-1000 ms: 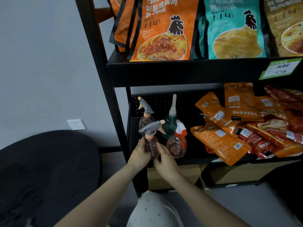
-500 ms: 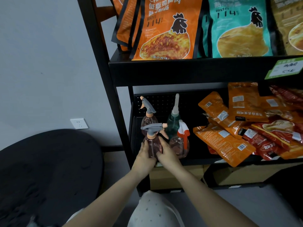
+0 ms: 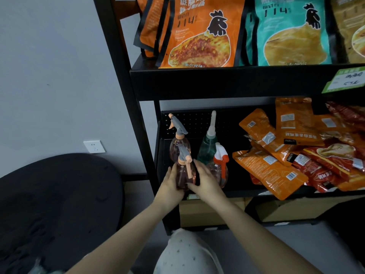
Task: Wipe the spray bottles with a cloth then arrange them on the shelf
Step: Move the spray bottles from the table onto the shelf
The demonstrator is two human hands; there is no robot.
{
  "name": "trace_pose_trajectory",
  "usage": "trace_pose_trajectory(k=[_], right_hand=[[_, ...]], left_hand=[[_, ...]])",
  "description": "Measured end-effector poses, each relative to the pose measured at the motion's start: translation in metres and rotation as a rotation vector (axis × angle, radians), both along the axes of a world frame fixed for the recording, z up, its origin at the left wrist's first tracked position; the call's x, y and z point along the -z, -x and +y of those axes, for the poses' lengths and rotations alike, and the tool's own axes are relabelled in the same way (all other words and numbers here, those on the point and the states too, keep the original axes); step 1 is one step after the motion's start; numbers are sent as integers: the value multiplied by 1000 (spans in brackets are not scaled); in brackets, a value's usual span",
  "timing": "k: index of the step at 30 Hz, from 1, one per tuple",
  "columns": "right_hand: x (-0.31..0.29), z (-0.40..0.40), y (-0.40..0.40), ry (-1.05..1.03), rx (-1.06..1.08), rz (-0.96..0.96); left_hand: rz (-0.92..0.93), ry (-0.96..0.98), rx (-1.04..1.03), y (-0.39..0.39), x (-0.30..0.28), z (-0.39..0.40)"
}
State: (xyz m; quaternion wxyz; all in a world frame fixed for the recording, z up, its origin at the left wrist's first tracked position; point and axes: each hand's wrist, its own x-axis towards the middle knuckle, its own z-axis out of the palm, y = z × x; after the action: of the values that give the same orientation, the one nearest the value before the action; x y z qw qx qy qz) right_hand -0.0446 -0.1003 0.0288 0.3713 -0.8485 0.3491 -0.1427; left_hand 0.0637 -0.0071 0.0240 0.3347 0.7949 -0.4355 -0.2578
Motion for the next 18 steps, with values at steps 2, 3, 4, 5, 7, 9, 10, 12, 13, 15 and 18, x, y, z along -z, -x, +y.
trace_pose_trajectory(k=[2, 3, 4, 5, 7, 9, 10, 12, 13, 15, 18], right_hand=[[-4, -4, -7, 36, -38, 67], [-4, -4, -10, 54, -53, 83], [-5, -3, -11, 72, -63, 84], [-3, -2, -12, 83, -67, 80], [0, 0, -10, 108, -59, 70], [4, 3, -5, 129, -47, 71], [5, 4, -3, 138, -41, 68], [8, 6, 2, 162, -31, 51], [9, 7, 3, 170, -30, 46], [9, 8, 5, 167, -34, 43], [6, 6, 3, 134, -44, 56]], left_hand=[[-114, -67, 45, -2, 0, 5], [-169, -98, 58, -3, 0, 6], [-223, -117, 73, -4, 0, 6], [-259, -137, 82, -5, -1, 6], [-291, -164, 94, -6, -4, 4], [-290, -167, 103, -6, -5, 2], [-287, -167, 109, -6, -6, 1], [-261, -165, 114, -7, -5, -1], [-243, -163, 110, -8, -4, -2], [-227, -159, 107, -8, -3, -3], [-242, -171, 93, -6, -2, -4]])
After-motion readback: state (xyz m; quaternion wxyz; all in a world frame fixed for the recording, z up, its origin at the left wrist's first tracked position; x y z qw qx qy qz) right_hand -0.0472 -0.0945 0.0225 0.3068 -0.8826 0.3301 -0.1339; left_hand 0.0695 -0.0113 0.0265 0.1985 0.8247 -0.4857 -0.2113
